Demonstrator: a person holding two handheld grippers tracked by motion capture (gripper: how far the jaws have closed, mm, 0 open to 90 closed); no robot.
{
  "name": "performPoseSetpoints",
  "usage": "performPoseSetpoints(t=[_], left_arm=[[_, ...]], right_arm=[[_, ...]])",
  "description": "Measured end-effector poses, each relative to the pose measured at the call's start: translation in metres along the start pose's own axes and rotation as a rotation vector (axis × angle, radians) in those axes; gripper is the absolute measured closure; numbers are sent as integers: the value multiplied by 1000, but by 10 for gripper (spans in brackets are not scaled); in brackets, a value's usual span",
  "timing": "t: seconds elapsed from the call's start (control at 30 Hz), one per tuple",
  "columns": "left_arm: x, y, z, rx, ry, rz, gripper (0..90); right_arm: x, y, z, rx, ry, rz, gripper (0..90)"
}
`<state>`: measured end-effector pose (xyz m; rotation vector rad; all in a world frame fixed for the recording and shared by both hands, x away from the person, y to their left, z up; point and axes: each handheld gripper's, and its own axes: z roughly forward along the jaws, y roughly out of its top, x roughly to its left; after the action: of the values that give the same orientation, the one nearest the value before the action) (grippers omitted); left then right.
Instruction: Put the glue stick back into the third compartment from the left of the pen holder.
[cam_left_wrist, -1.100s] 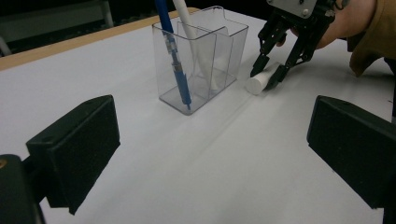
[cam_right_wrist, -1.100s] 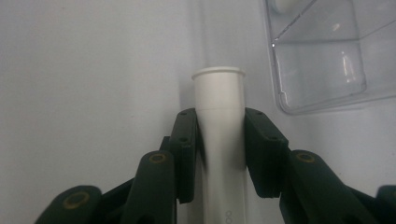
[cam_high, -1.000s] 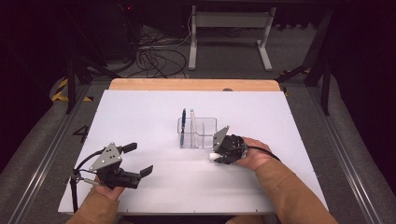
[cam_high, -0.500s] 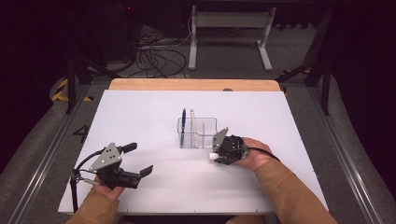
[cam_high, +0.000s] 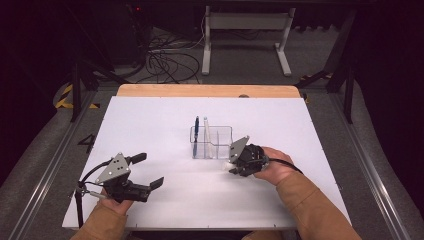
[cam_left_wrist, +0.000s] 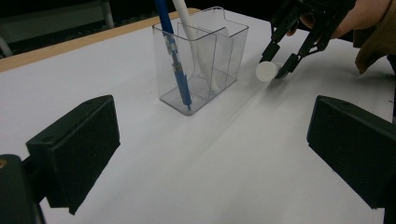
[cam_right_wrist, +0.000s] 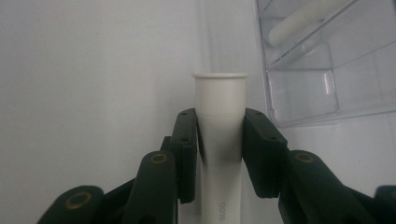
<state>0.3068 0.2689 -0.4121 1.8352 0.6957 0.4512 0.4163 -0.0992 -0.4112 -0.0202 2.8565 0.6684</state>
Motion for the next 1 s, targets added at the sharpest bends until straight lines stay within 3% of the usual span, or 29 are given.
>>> performPoseSetpoints(t=[0.47,0.9,1.0], left_arm=[[0,0,0,-5,4,1,33],[0,0,0,-1,0,-1,33],[0,0,0,-3,-1,-2,33]], right_arm=[[3,4,-12,-26,-10,-7,677],[4,14,-46,-188,-21,23,676],[4,16,-51,-208,-43,39,676]])
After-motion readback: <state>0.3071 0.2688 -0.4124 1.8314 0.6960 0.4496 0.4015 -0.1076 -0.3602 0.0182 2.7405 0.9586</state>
